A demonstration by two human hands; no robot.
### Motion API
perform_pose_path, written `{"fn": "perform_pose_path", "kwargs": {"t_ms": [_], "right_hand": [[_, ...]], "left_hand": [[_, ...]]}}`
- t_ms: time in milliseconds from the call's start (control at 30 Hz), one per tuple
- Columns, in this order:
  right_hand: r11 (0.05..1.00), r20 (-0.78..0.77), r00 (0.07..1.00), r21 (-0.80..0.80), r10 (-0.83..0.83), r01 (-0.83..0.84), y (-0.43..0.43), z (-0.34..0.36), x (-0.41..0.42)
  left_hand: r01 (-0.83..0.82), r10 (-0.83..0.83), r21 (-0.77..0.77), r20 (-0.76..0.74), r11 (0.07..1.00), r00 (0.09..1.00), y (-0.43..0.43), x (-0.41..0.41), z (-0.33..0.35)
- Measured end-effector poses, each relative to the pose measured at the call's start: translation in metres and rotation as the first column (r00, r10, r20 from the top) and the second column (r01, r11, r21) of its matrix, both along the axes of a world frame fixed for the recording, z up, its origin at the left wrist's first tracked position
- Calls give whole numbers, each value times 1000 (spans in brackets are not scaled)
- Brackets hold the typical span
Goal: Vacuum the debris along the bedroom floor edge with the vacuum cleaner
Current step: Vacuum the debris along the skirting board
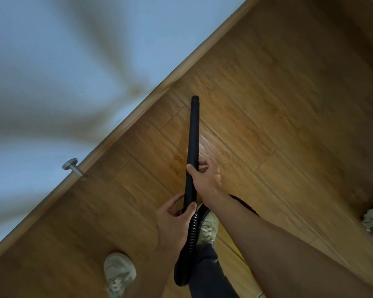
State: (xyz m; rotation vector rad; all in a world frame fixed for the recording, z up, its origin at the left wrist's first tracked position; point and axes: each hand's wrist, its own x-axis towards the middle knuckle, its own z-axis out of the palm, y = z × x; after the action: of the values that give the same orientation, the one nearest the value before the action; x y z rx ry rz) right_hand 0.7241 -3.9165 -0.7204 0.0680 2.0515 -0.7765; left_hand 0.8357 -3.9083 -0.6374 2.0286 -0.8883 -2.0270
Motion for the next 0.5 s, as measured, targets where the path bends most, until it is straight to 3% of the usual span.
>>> {"fn": "perform_pose_path", "kwargs": {"t_ms": [267, 500], "right_hand": [[1000, 1, 1000, 11, 13, -13, 3, 4, 43], [993, -58, 991, 9, 122, -122, -25, 1, 89]], "left_hand": [[19, -19, 22, 11, 1000, 1000, 4, 48, -3], [-159, 158, 80, 20, 984, 987, -12, 80, -2]]}}
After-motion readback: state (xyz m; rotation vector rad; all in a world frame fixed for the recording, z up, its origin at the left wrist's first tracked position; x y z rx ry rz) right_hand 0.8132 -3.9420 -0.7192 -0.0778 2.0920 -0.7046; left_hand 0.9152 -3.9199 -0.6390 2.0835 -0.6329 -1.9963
